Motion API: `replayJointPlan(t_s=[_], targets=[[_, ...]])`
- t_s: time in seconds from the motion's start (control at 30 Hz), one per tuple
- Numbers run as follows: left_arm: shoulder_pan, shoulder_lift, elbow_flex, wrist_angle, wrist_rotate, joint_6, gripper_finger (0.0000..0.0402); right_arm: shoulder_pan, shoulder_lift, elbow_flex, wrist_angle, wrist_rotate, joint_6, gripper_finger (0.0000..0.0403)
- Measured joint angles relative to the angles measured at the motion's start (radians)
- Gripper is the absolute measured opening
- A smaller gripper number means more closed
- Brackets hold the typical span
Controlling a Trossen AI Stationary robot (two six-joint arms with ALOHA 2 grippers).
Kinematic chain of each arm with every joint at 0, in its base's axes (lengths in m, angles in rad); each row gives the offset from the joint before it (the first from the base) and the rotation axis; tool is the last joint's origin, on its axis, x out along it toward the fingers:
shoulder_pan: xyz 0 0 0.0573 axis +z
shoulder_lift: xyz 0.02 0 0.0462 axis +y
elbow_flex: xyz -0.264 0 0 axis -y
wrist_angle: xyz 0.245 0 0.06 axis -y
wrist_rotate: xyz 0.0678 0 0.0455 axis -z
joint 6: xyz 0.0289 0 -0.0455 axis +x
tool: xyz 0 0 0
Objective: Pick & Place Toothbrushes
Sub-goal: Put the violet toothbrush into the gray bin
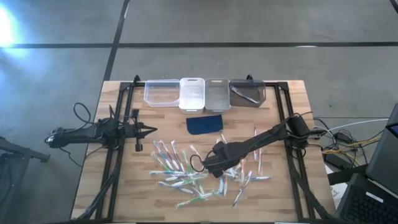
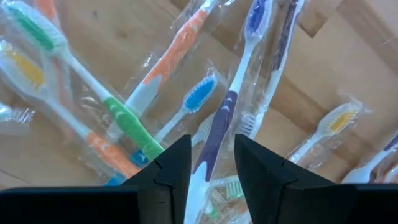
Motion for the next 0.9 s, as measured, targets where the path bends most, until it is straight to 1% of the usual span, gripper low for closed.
replayJointPlan(t_s=[0.23, 0.5, 0.7, 0.9], targets=[[0.000, 0.000, 0.000, 0.000, 0.000, 0.000, 0.0012, 0.000, -0.002, -0.003, -0.002, 0.003, 0.013, 0.0152], [0.000, 0.000, 0.000, 0.000, 0.000, 0.000, 0.0012, 0.000, -0.001, -0.010, -0.005, 0.004, 0.021, 0.0168], [-0.001, 0.000, 0.000, 0.000, 0.000, 0.000, 0.0012, 0.002, 0.000, -0.038, 0.005, 0.007, 0.035, 0.0173], [-0.001, 0.000, 0.000, 0.000, 0.000, 0.000, 0.0012, 0.001, 0.000, -0.078, 0.012, 0.006, 0.052, 0.0164]])
